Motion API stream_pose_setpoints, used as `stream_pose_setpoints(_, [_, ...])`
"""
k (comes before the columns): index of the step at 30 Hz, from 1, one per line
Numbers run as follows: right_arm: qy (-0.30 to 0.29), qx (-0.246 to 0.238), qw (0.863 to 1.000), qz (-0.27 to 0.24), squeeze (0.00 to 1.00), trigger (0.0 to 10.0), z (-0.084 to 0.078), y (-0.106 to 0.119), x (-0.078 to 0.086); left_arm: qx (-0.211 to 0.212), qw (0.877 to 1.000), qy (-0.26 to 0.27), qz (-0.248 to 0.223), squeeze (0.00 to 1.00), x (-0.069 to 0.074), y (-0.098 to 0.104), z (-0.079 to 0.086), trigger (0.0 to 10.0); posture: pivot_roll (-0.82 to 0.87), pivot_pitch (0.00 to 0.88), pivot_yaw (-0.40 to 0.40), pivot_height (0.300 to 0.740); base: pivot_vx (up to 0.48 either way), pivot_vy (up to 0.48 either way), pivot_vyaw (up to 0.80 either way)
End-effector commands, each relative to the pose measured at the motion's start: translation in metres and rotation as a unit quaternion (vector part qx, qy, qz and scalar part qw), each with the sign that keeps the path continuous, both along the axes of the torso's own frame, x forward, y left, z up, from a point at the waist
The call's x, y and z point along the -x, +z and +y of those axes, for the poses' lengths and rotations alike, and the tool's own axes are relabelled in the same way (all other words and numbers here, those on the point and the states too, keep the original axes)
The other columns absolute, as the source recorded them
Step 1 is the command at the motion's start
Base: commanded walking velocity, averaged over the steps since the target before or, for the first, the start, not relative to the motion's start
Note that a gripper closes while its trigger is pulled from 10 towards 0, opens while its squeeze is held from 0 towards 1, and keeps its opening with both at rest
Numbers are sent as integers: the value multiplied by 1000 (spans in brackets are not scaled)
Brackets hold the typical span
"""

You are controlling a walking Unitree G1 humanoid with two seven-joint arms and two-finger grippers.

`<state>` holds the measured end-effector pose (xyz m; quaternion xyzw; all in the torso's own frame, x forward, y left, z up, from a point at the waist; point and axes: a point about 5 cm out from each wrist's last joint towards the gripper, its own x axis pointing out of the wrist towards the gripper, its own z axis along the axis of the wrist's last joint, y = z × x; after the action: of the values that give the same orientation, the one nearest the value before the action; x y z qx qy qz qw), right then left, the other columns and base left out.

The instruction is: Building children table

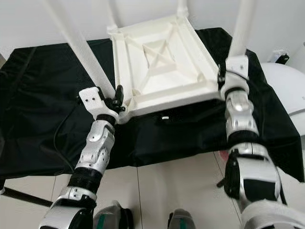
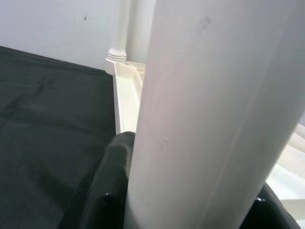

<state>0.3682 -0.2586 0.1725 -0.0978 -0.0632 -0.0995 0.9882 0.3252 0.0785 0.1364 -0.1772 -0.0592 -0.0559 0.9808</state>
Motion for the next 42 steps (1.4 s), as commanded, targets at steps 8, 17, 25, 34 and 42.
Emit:
stream_pose_setpoints(8, [276,30,883,-379,0,10000,148,310,15,94,992,-27,84,0,13,-34,-8,10000,-190,207,-103,740,0,0,0])
stream_pose_setpoints(17, [276,30,883,-379,0,10000,148,310,15,94,992,-27,84,0,13,-34,-8,10000,-190,207,-103,740,0,0,0])
stream_pose_setpoints(25, [264,-19,930,-254,0,10000,144,176,-9,-28,999,7,-15,0,5,12,47,10000,-82,0,0,740,0,0,0])
stream_pose_setpoints(34, [229,-67,953,-188,0,10000,135,102,-5,-108,992,28,-60,0,6,39,75,10000,-61,0,0,740,0,0,0])
stream_pose_setpoints(42, [203,-79,958,-186,0,10000,126,90,-5,-123,990,22,-60,35,6,48,78,10000,-54,0,0,740,0,0,0])
